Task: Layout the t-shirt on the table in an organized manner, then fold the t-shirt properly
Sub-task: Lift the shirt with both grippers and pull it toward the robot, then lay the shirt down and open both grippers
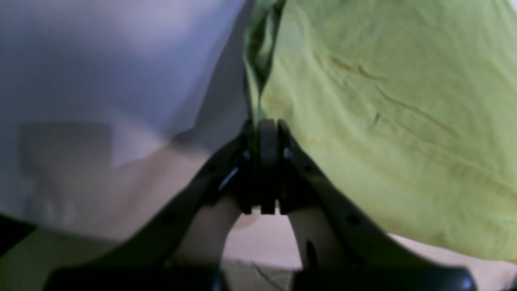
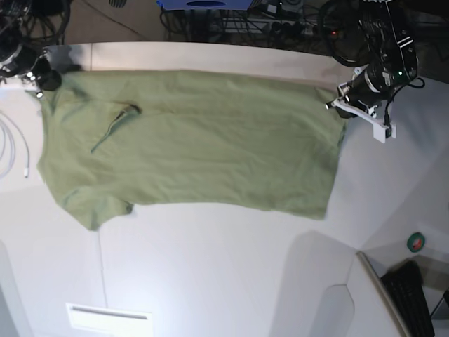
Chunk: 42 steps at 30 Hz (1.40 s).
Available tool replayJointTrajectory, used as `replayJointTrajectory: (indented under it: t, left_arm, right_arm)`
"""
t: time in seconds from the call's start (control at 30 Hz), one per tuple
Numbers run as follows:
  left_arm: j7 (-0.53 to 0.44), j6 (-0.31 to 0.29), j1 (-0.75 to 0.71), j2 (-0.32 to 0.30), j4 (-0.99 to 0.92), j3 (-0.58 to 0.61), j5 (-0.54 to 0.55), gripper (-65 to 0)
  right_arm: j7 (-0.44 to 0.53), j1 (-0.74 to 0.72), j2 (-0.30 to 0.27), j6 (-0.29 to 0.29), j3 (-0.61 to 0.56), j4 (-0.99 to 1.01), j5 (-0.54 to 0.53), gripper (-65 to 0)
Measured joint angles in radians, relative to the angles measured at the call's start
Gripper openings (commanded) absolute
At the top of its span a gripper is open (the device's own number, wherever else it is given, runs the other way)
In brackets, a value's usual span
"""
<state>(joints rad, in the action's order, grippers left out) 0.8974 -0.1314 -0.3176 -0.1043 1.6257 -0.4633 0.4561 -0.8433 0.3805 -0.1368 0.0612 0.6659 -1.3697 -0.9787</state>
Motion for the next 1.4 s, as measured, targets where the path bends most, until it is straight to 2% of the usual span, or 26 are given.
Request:
replayJointTrajectory:
  t: [0.4,0.7,0.73,0.77,0.93,0.97,1.03,1.1,1.23,1.33,1.4]
  left_arm:
    - [-0.011,0.000,-0.080,-0.001,0.006,-0.001,0.004,-65.0]
    - [-0.011,0.000,-0.081,-0.003,0.002,-0.001,0.000,-65.0]
    - [-0.011,0.000,-0.081,-0.002,0.002,-0.001,0.000,-65.0]
    - [-0.011,0.000,-0.081,-0.002,0.002,-0.001,0.001,-62.5]
    - [-0.011,0.000,-0.078,-0.002,0.002,-0.001,0.003,-32.9]
    - [-0.011,0.000,-0.078,-0.001,0.002,-0.001,0.003,-27.8]
    - [-0.011,0.001,-0.079,-0.002,0.002,-0.001,0.004,-21.7]
    - [-0.007,0.000,-0.078,0.002,0.003,-0.018,0.005,-18.9]
    - [-0.004,-0.006,-0.072,0.008,0.007,-0.164,0.010,-18.9]
    - [-0.004,0.001,-0.051,-0.006,0.025,-0.272,-0.003,-18.3]
    - [-0.003,0.000,-0.037,-0.034,0.026,-0.303,0.001,-18.4]
  right_arm:
    - [0.001,0.069,0.043,0.000,0.002,-0.003,0.009,-65.0]
    - [0.002,0.069,0.040,0.000,0.002,-0.003,0.009,-65.0]
    - [0.002,0.069,0.040,0.000,0.002,-0.003,0.009,-61.5]
    - [0.002,0.069,0.038,0.000,0.002,-0.003,0.009,-57.2]
    - [-0.014,0.066,0.041,0.000,0.022,-0.006,-0.010,-32.3]
    - [-0.015,0.064,0.046,0.000,0.051,-0.009,-0.008,-29.6]
    - [-0.013,0.066,0.046,0.000,0.100,-0.010,-0.005,-28.7]
    - [-0.002,0.071,0.046,0.000,0.137,-0.010,0.010,-28.7]
    - [-0.015,0.066,0.048,0.000,0.202,-0.010,0.006,-28.5]
    - [-0.015,0.069,-0.010,0.000,0.223,-0.010,0.010,-28.5]
    - [-0.010,0.050,-0.060,-0.001,0.227,-0.009,0.016,-28.2]
